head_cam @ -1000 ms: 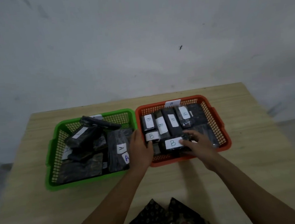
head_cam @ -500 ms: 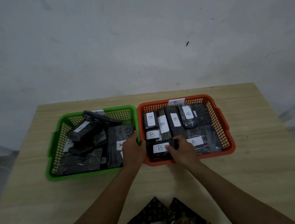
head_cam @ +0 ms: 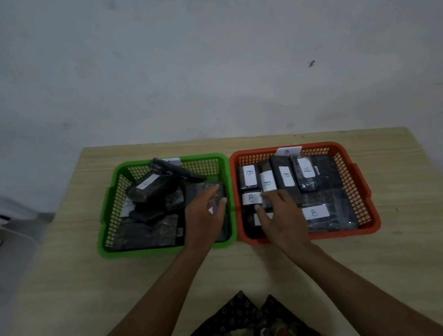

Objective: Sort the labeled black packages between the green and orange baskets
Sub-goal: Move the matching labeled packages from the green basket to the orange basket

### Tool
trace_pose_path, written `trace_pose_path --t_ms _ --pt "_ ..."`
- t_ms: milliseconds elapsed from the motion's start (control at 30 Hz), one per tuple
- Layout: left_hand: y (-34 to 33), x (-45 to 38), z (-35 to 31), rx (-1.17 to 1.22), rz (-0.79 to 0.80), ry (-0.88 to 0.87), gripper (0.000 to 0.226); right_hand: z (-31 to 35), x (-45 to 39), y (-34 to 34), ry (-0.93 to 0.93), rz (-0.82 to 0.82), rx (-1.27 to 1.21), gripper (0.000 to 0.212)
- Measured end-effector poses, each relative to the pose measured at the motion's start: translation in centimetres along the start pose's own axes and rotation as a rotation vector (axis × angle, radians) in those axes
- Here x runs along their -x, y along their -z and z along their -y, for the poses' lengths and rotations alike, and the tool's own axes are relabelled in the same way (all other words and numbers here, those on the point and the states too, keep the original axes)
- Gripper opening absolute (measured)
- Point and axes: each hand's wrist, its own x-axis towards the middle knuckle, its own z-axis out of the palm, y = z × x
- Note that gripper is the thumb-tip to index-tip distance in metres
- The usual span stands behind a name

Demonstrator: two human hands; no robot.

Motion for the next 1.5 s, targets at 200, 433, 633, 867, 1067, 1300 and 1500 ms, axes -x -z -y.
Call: trace_pose_path --t_ms 200,433,633,867,1067,1300,1500 --pt "8.2 -0.3 5.0 -0.167 -0.024 -0.03 0.03 8.7 -1.5 -4.4 0.216 0.224 -0.166 0.025" --pt "14.3 1.6 10.8 -0.364 0.174 -0.052 0.036 13.8 -1.4 -9.5 0.501 0.62 0.011 0.047" --pt "17.3 2.2 13.3 -0.344 0.159 -0.107 0.036 12.4 -1.4 -11.0 0.646 0.639 0.201 0.055" --pt "19.6 0.5 13.2 0.009 -0.042 0.048 0.038 15.5 -2.2 -10.7 0.143 0.426 -0.487 0.017" --pt "18.8 -2.1 11.9 0.288 -0.015 0.345 0.032 15.8 -2.7 -9.4 -0.158 0.485 -0.757 0.016" --pt "18.6 -1.6 13.4 0.183 0.155 0.387 0.02 14.0 -2.7 -10.1 -0.174 0.269 -0.335 0.024" --pt "18.6 -1.9 13.9 -0.18 0.152 0.174 0.03 16.1 -4.9 -11.8 -0.175 0.333 -0.095 0.025"
